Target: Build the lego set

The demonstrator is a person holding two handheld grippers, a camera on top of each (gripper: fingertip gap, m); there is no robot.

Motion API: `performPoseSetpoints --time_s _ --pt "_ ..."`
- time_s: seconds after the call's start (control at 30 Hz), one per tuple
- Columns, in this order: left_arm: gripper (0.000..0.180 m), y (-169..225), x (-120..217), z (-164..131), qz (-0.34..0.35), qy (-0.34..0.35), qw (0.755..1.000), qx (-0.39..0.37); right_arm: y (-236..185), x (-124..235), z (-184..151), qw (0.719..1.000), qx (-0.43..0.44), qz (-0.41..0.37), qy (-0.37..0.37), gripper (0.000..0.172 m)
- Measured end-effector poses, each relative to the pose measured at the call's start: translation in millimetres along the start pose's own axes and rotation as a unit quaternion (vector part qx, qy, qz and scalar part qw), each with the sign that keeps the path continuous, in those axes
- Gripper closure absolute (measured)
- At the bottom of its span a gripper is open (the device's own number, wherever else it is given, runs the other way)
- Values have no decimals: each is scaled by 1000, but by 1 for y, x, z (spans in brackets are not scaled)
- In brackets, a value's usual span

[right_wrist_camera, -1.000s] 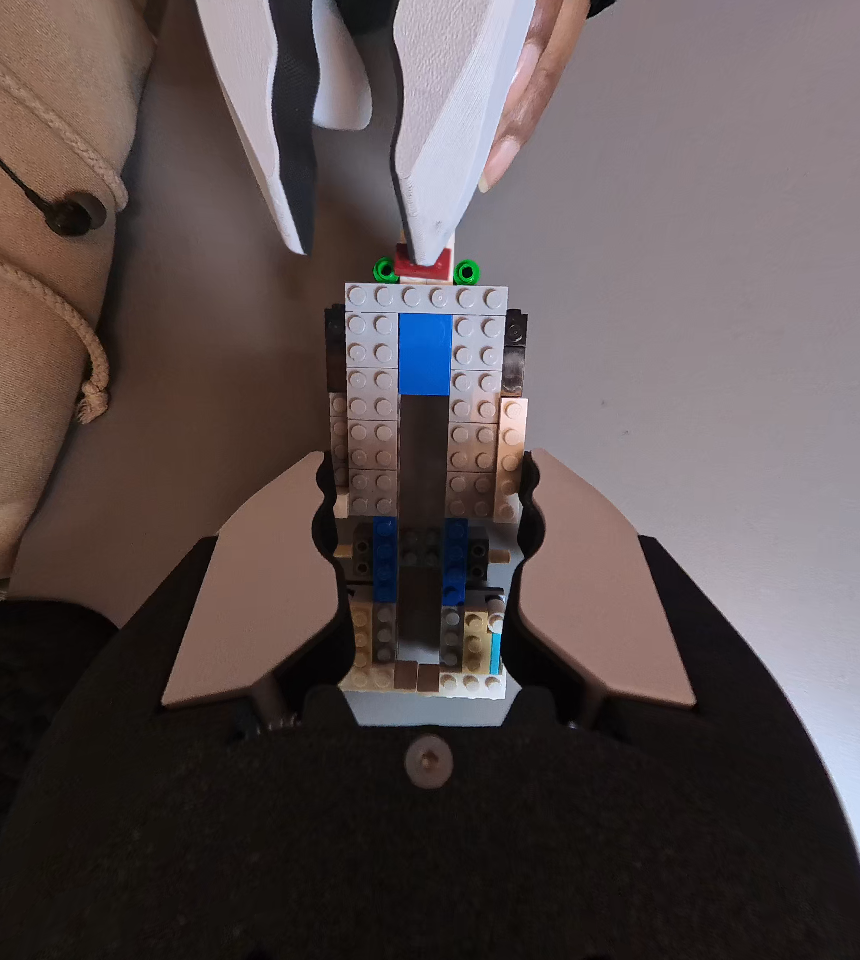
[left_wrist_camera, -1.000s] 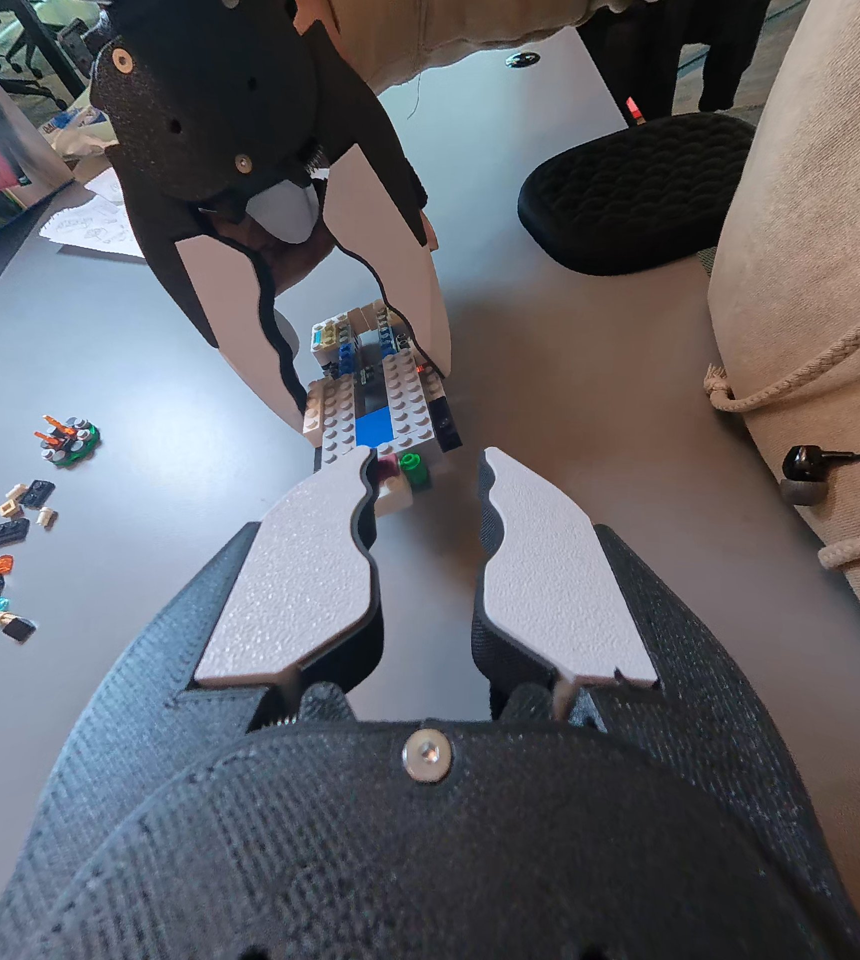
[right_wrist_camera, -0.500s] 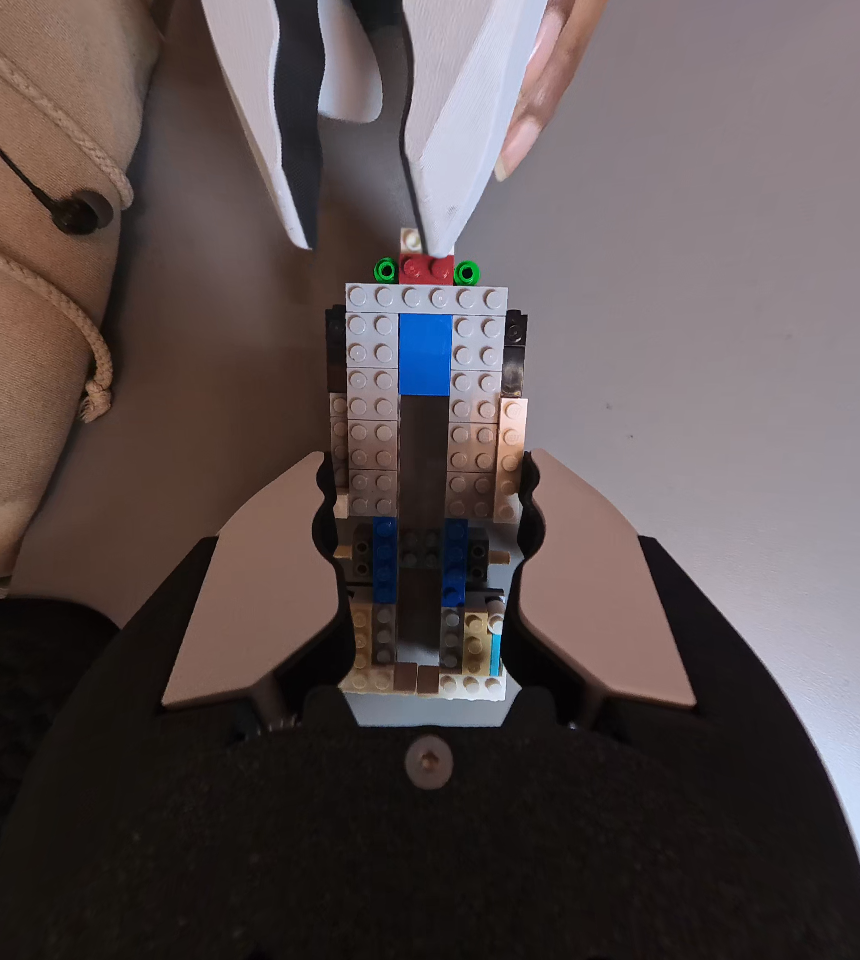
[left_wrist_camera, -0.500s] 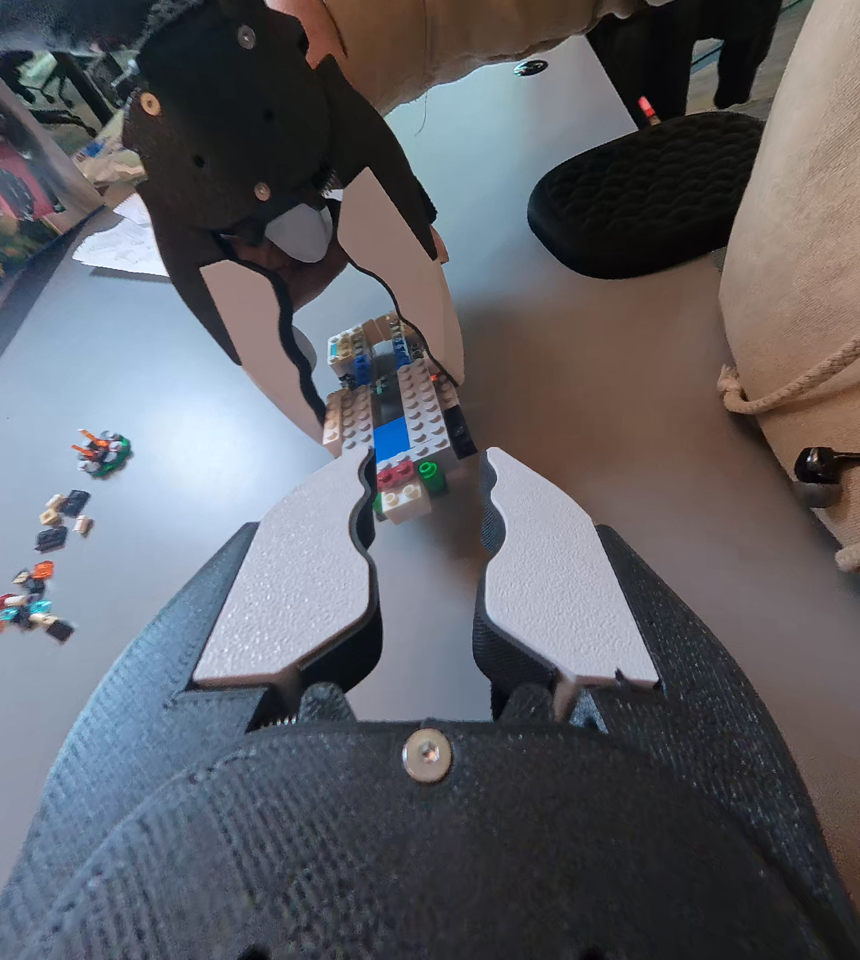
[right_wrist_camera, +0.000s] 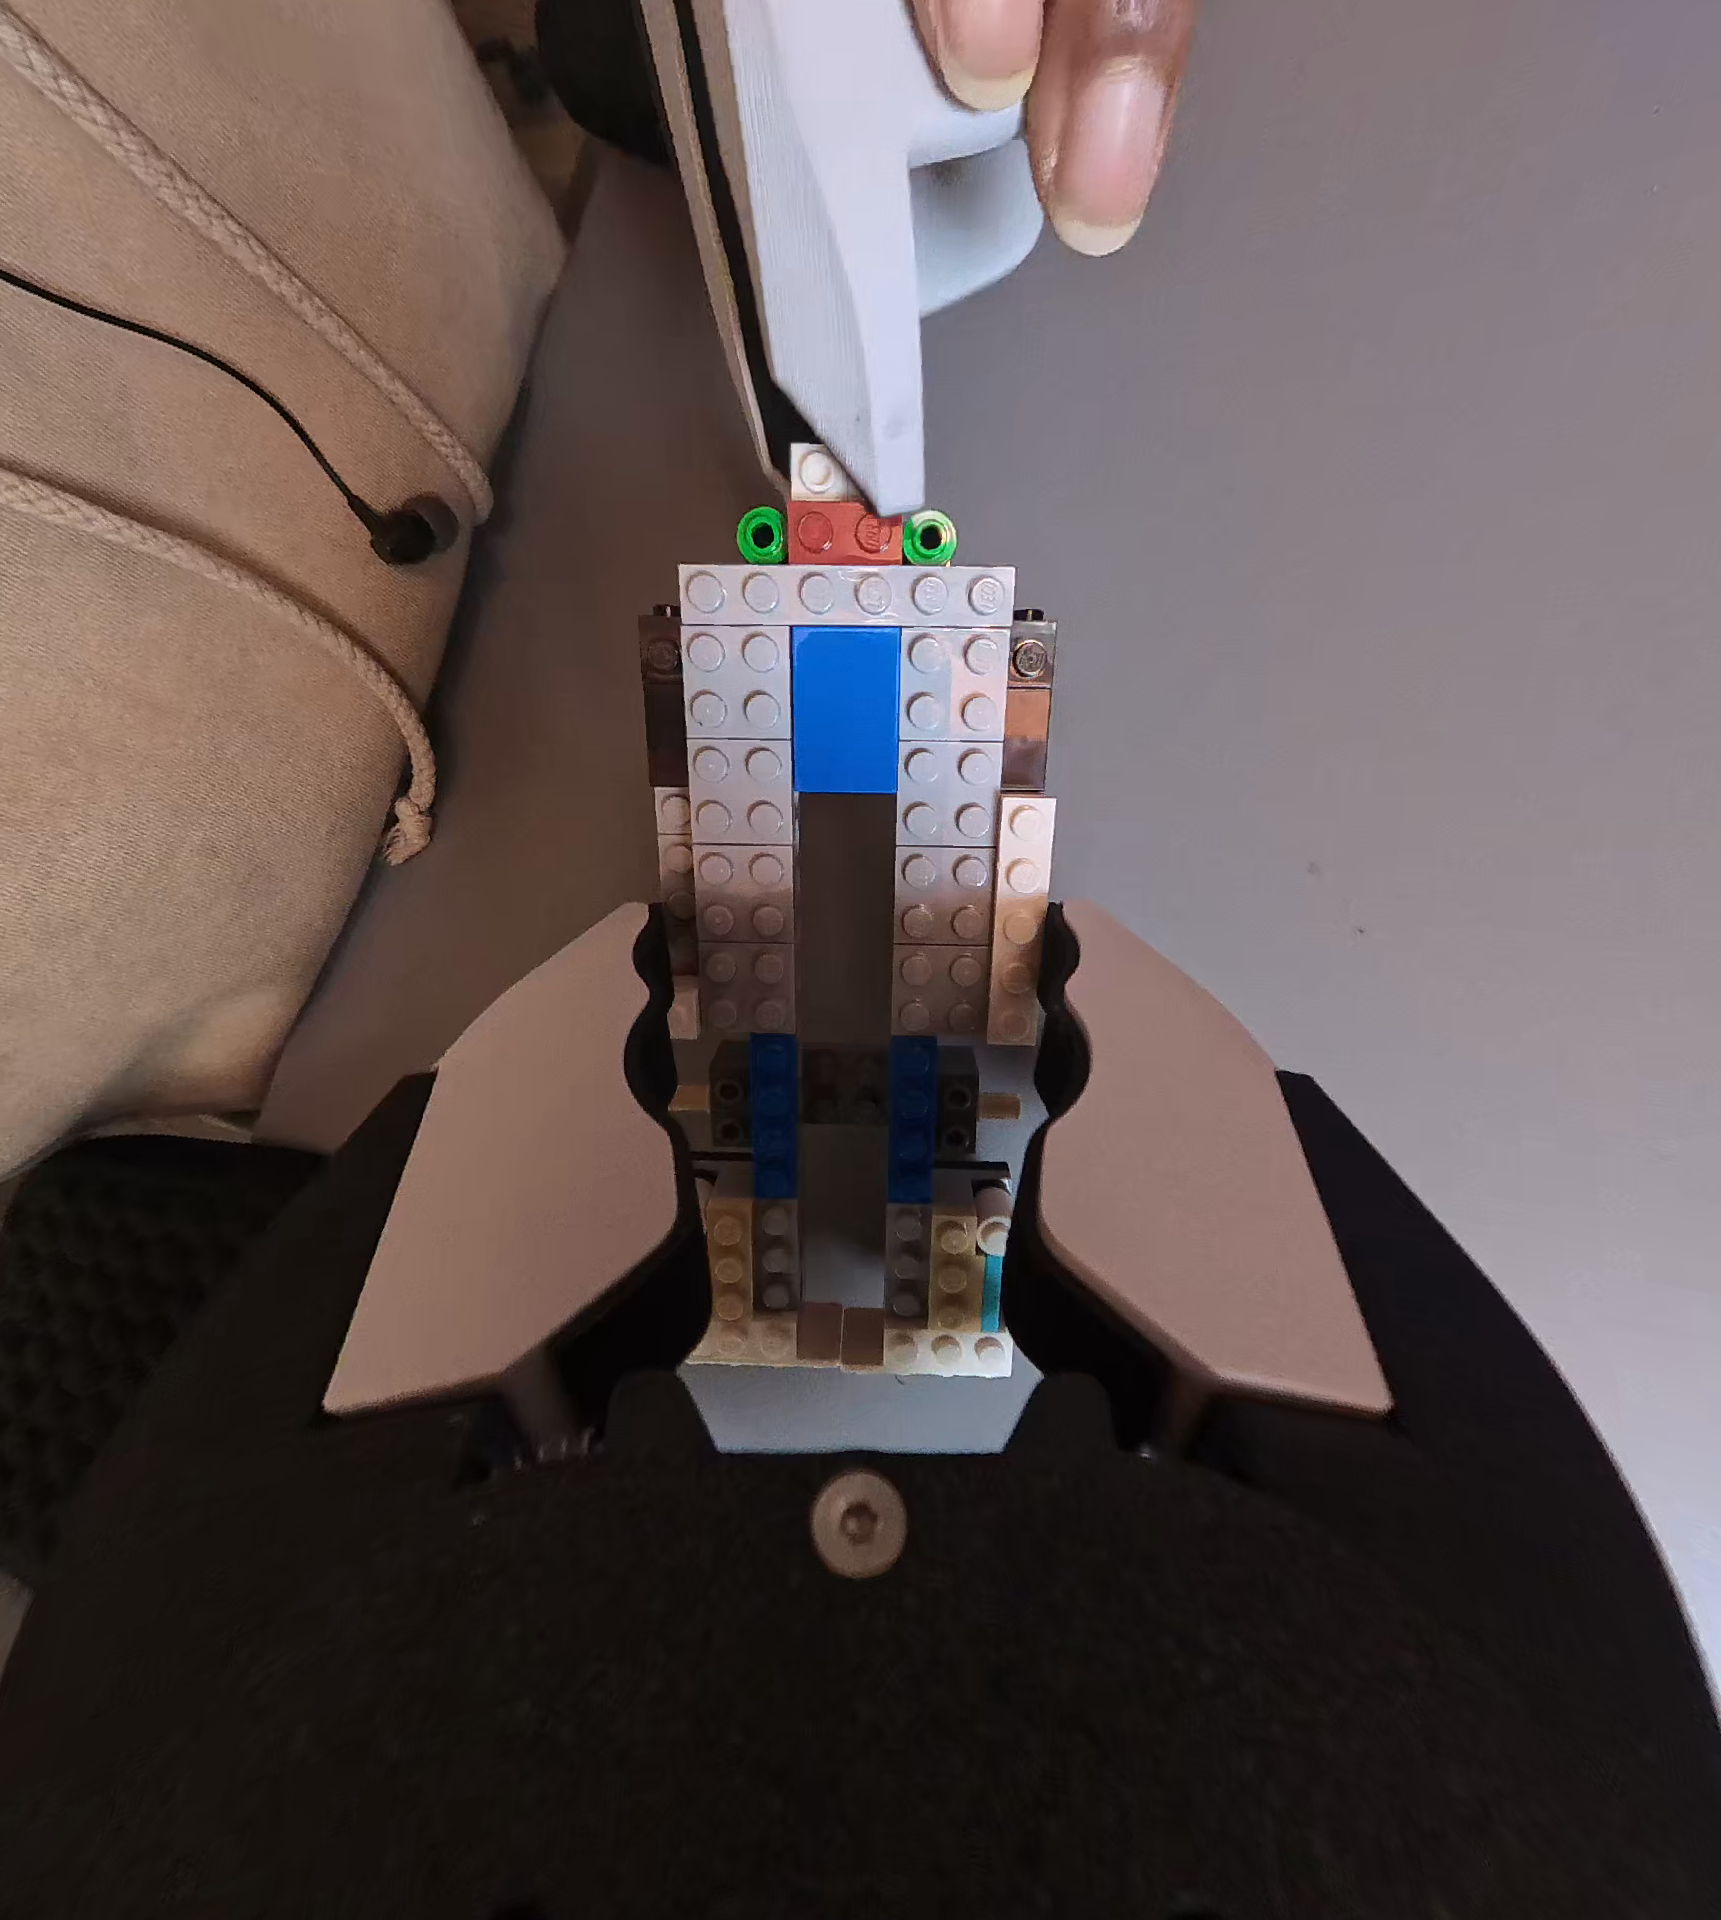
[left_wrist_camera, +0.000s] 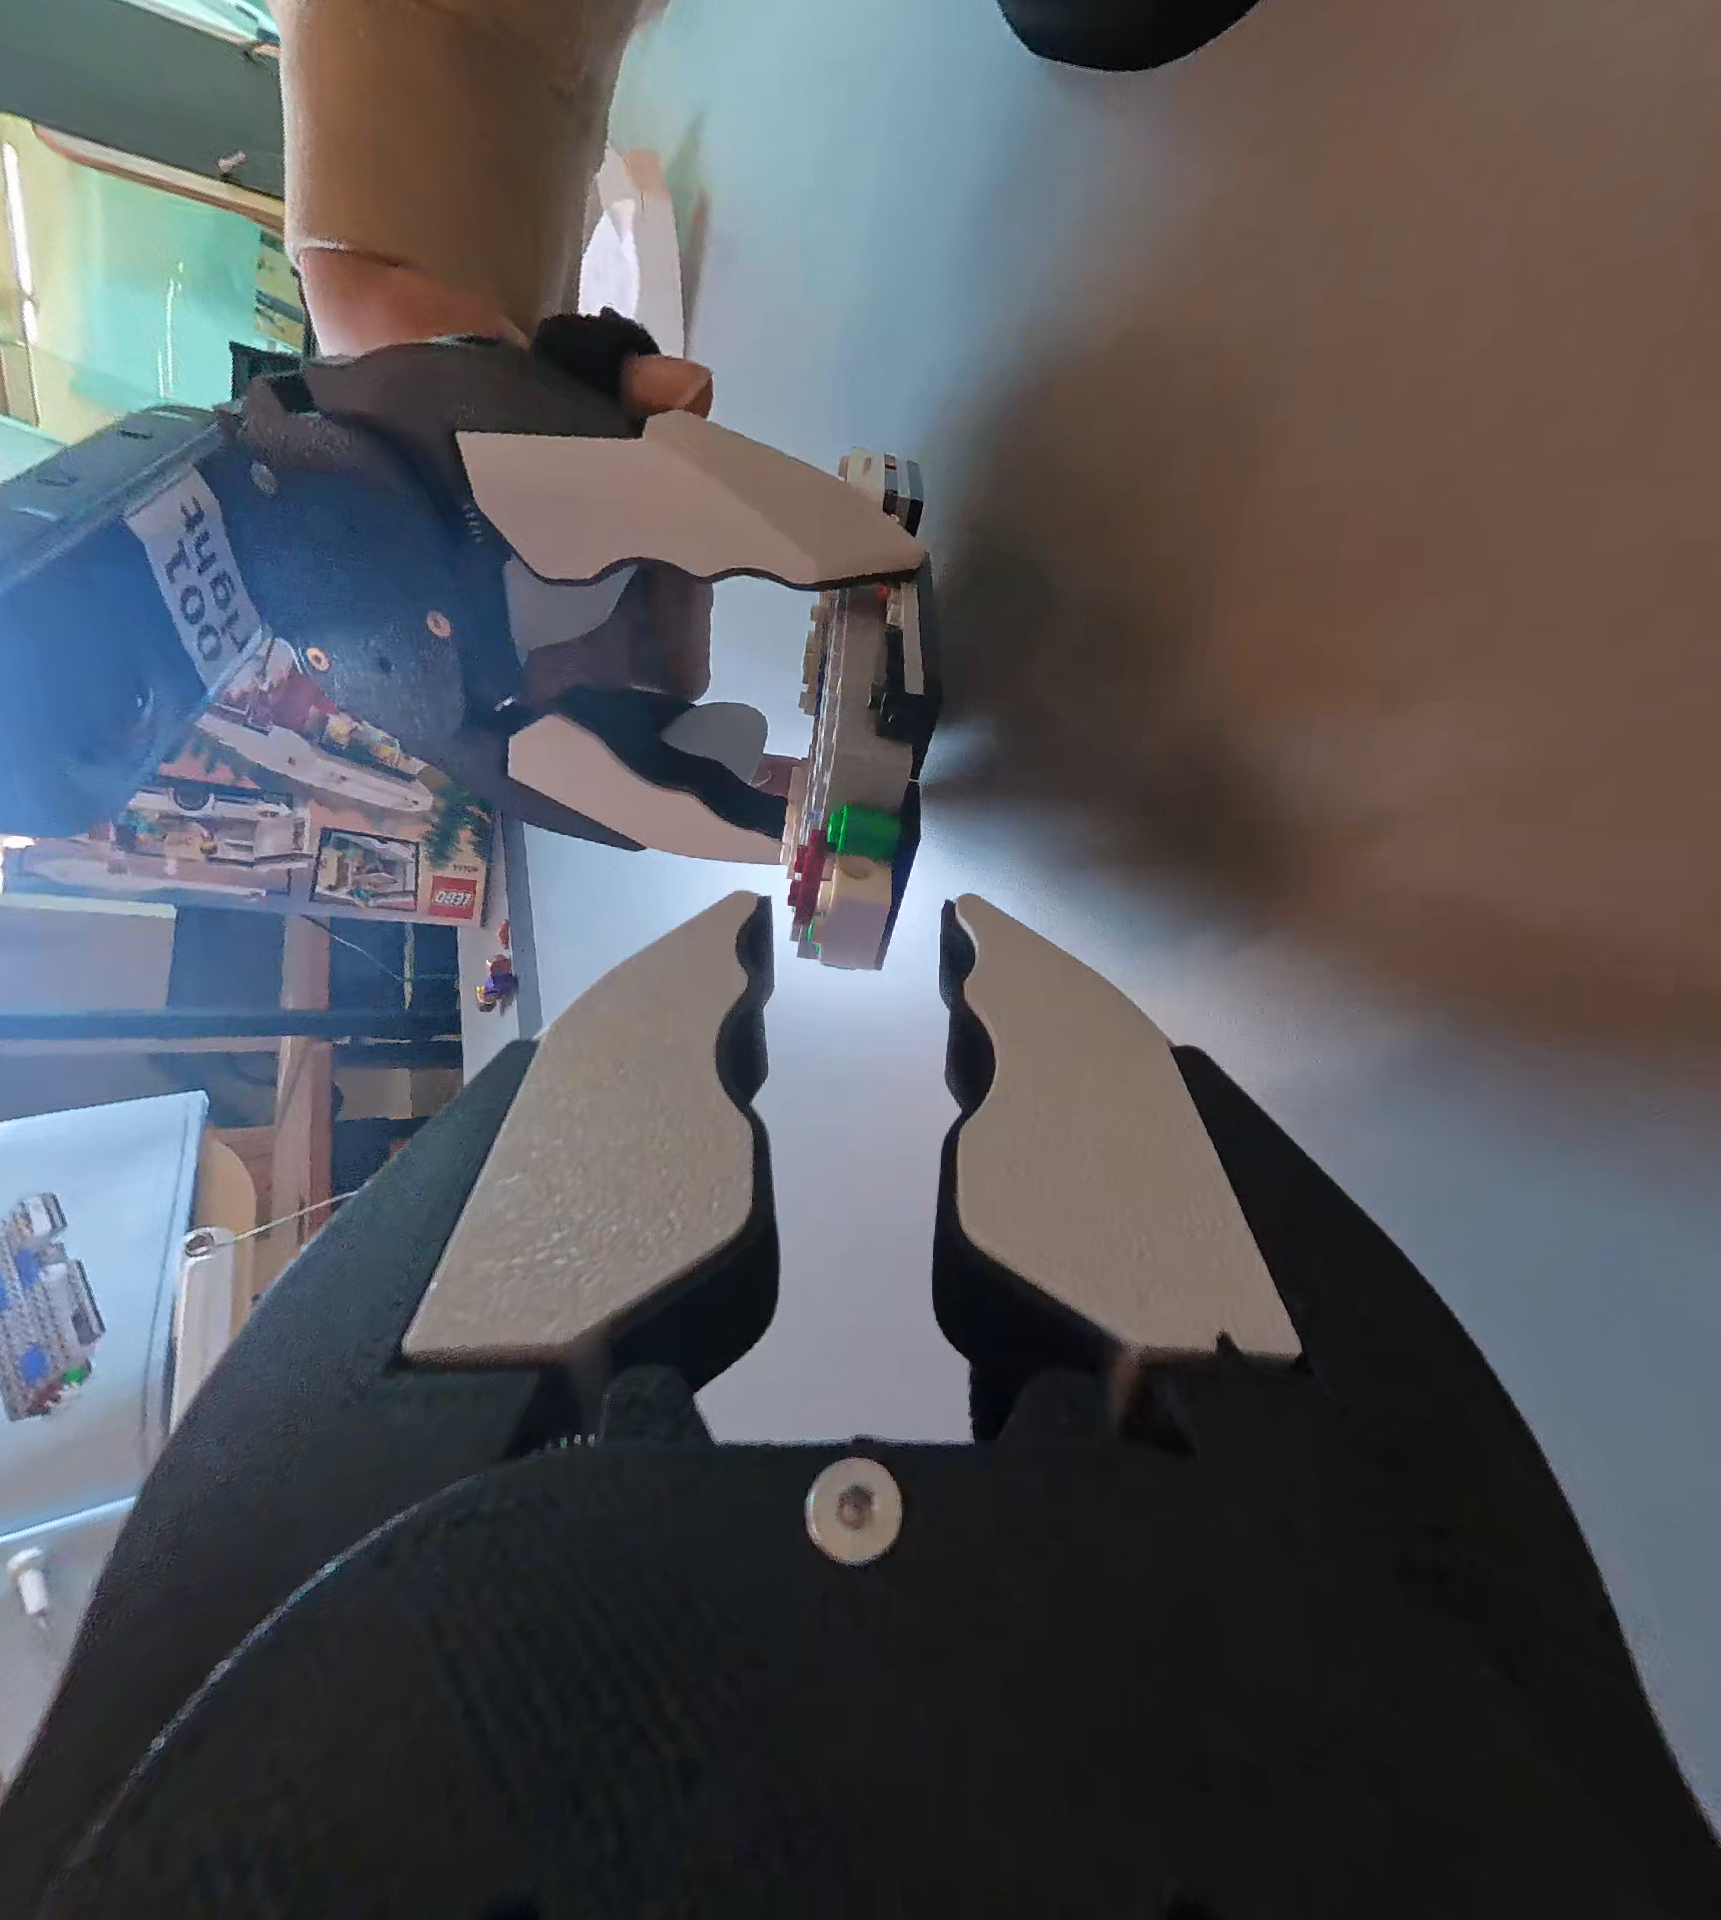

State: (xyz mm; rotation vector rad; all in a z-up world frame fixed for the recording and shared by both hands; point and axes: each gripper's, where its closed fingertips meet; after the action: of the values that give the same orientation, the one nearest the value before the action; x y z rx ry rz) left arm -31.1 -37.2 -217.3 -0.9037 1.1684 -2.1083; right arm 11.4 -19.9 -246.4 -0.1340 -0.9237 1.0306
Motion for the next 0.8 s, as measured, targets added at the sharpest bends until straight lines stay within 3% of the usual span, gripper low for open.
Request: performPoseSetpoints --time_s 0.4,0.8 --pt "160 4 -2 7 -12 21 998 -60 -1 -3 0 1000 1 4 -5 103" --pt "162 7 2 11 -35 13 999 -34 -6 -7 3 999 -2 29 19 104"
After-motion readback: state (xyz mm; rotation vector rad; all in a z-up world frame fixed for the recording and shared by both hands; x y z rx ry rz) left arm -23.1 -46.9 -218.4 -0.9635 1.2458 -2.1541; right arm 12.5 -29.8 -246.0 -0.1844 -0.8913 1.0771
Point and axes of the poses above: each gripper's, where its closed fingertips meet, x back along the fingers, z out of its top, y = z × x across the jaws, and after that the axes turned 14 degrees about z, right-handed
